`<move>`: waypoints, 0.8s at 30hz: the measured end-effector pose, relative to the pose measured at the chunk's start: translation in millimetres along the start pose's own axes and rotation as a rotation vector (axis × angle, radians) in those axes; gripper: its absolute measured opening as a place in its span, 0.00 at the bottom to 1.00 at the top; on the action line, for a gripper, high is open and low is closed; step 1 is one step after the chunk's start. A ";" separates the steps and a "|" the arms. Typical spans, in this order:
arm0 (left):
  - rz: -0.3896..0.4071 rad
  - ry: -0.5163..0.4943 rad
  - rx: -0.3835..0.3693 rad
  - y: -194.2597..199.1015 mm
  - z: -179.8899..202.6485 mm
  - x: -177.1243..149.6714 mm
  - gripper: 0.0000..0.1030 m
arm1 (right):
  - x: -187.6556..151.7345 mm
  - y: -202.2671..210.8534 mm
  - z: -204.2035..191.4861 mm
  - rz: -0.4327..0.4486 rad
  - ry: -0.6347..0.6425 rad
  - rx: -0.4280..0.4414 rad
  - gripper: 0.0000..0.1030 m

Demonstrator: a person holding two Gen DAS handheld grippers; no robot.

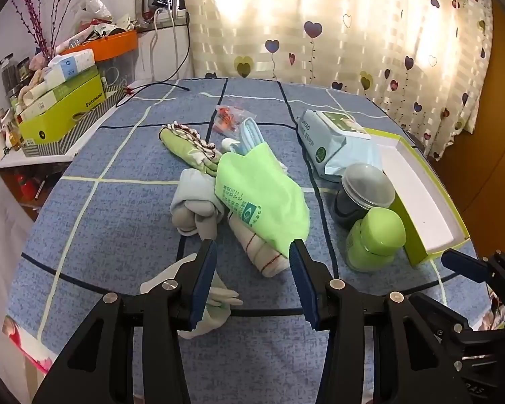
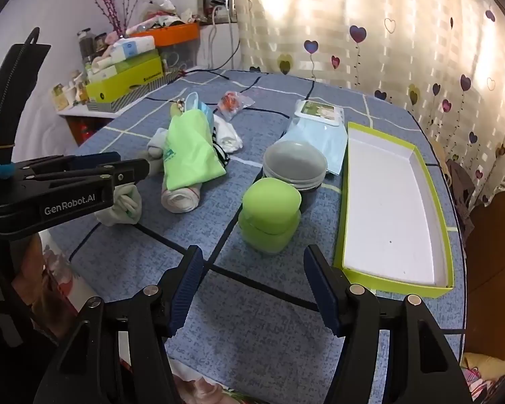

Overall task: Organize soft objects
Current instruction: 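Approach the white sock on the table with the left gripper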

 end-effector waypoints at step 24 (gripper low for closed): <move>-0.006 -0.034 -0.021 -1.6 9.8 -2.7 0.45 | -1.5 6.4 11.2 0.028 -0.019 0.022 0.62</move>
Point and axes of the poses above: each gripper's, at about its wrist camera, not at the fingertips, and y roughly against the way its jaws point, z to its right, x to its top, the point moved 6 cm from there along -y, roughly the way its jaws point, and after that the axes turned 3 degrees about -y, right-handed, at the moved point
